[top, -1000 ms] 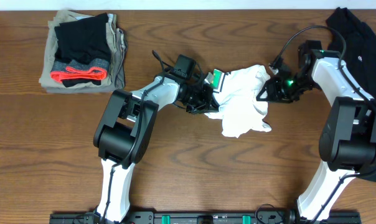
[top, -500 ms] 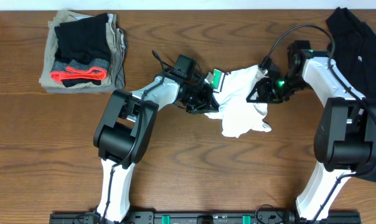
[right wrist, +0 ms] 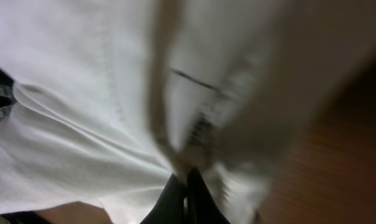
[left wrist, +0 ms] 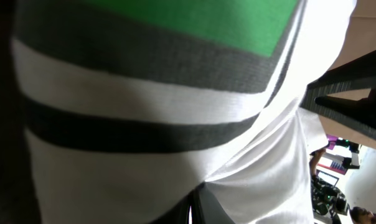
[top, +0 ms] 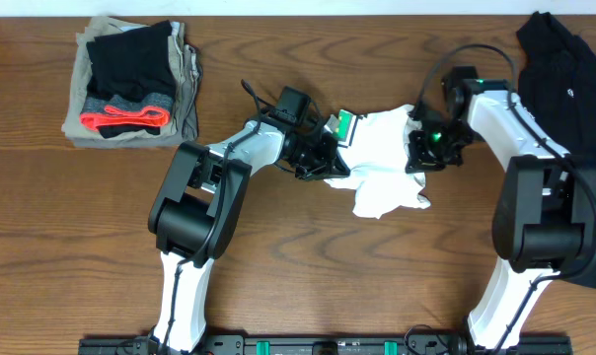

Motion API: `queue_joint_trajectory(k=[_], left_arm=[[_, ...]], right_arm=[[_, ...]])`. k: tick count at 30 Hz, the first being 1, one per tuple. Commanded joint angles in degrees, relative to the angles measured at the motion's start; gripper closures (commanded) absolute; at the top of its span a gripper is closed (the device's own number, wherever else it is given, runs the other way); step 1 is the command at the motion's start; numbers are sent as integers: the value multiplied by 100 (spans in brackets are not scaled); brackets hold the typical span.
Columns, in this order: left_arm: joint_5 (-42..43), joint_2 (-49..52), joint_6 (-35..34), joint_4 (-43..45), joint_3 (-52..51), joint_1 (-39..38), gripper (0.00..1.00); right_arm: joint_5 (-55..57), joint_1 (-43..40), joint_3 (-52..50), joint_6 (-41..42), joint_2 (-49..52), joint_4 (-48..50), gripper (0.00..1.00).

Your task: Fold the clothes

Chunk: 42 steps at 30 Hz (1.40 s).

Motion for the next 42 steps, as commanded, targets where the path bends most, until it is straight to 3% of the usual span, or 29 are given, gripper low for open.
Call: queue_joint_trajectory(k=[1,6,11,14,17,22,25,30,35,42], left_arm=[[-778,315,-9,-52,-61,35,94],[-780,315,-9,-50,-61,35,94],[-767,310,-11,-55,-61,46,94],[-715,175,28,-166,-42,125,94],[-905,-184,525,-527,26,245,94],[-2356,-1193,962,-1145,61,341,94],[-2979,-1665,968,-1193,61,306,94],[-3633,-1853,1220,-1128,63,286,94],[-3021,-1843,1589,-1084,63,151,94],[-2999,-1818,1648,-787,63,-581,94]], right_arm=[[319,-297,-70,177,-44,-111,99],[361,-417,-74,173,-44,-282,93],[247,-420,-63,76,-46,-356,61],[7,-470,92,-28,-55,-474,62],[-116,-560,374,-151,-144,-669,62],[-90,-811,927,-232,-452,-964,56],[-92,-1029,1123,-192,-623,-957,45],[-133,-1327,1180,-186,-680,-979,45],[-109,-1388,1180,-192,-680,-1025,45],[-114,-1388,1180,-184,-680,-863,47]])
